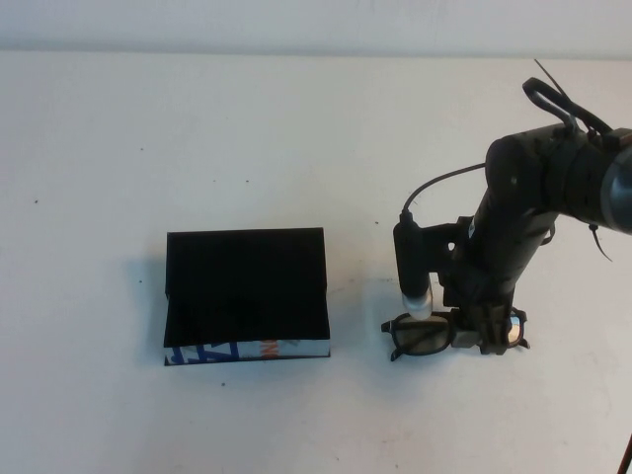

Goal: Return glasses to glasses case
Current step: Pick up the glasses from the table

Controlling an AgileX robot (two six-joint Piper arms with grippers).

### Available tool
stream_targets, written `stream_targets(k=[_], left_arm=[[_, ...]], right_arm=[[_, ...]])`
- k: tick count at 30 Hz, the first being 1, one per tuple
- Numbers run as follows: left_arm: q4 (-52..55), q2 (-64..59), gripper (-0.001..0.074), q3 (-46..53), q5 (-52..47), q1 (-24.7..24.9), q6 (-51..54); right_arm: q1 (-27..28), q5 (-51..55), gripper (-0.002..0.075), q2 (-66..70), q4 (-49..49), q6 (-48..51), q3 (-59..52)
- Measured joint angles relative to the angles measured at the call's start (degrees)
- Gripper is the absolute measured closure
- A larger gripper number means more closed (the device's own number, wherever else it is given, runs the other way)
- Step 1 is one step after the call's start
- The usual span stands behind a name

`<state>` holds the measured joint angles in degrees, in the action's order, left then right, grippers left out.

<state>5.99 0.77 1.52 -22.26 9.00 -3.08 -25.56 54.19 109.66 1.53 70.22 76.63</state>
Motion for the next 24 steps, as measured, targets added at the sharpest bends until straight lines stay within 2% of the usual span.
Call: stream_targets(k=[3, 13, 20, 24], left_arm=[[0.0, 0.0, 0.0739, 0.0, 0.0, 0.0, 0.0], [0.0, 0.0, 0.0739, 0.0, 0.0, 0.0, 0.0], [0.0, 0.0, 0.0739, 0.0, 0.0, 0.0, 0.0], [0.0, 0.0, 0.0739, 0.0, 0.0, 0.0, 0.0]], right_arm=[[0.09, 0.1, 0.036, 0.0, -0.03, -0.08, 0.08], [0.22, 2.0, 0.0508, 0.0, -0.13, -0.08, 0.08], [0.22, 5.09, 0.0659, -0.37, -0.16, -0.22, 0.08], [-0.17, 7.55, 0.0667, -1.64, -0.51, -3.81, 0.08]])
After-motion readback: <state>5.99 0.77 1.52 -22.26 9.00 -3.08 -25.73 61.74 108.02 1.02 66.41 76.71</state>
